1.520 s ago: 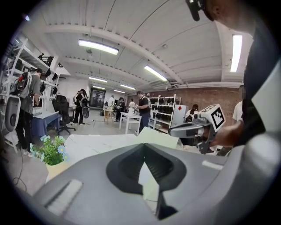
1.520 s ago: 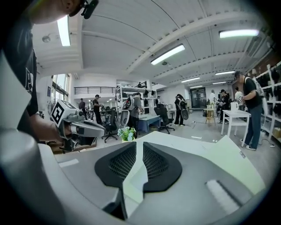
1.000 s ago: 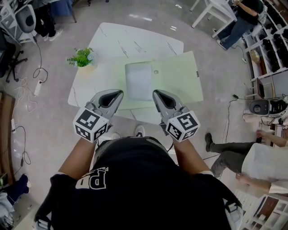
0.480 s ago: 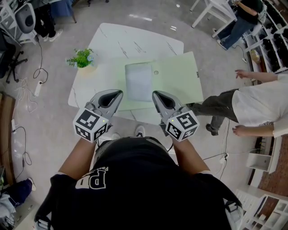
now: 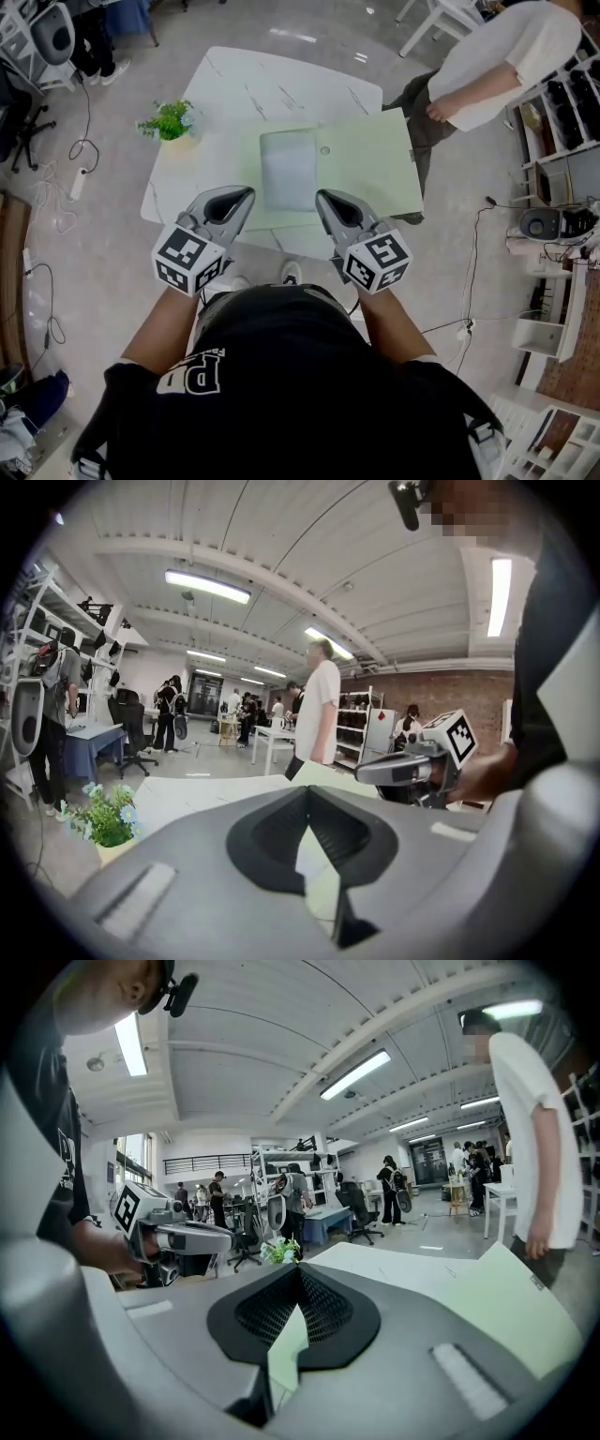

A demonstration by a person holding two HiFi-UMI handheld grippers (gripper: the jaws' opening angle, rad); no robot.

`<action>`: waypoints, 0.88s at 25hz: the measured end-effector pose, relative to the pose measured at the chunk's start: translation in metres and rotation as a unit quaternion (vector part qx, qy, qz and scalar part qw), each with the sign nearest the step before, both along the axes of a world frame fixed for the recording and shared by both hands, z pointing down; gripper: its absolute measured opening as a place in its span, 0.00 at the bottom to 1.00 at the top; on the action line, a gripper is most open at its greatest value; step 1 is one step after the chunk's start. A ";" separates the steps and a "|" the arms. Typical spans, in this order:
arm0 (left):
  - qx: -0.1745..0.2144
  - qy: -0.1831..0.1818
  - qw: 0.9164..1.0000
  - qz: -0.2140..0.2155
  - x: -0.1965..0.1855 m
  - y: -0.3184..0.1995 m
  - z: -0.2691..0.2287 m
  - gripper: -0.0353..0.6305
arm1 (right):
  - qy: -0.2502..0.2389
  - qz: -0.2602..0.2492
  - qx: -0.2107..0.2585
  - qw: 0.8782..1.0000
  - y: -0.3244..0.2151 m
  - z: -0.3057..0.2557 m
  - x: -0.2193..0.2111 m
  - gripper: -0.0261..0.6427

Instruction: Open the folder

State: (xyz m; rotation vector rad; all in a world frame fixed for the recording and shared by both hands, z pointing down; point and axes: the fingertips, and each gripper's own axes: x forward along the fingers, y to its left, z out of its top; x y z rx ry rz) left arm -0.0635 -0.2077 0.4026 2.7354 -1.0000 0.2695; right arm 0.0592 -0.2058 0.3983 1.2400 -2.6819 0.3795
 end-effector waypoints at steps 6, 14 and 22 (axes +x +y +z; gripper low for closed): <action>0.000 -0.001 1.000 -0.002 0.000 -0.001 0.000 0.14 | 0.000 -0.002 -0.002 1.000 0.000 0.001 -0.001 0.04; -0.002 -0.004 1.000 -0.003 0.001 0.002 0.002 0.14 | -0.004 -0.001 -0.004 1.000 0.003 0.004 0.000 0.04; -0.003 -0.008 1.000 -0.006 0.002 0.003 0.002 0.13 | -0.010 0.001 -0.004 1.000 0.003 0.004 0.004 0.04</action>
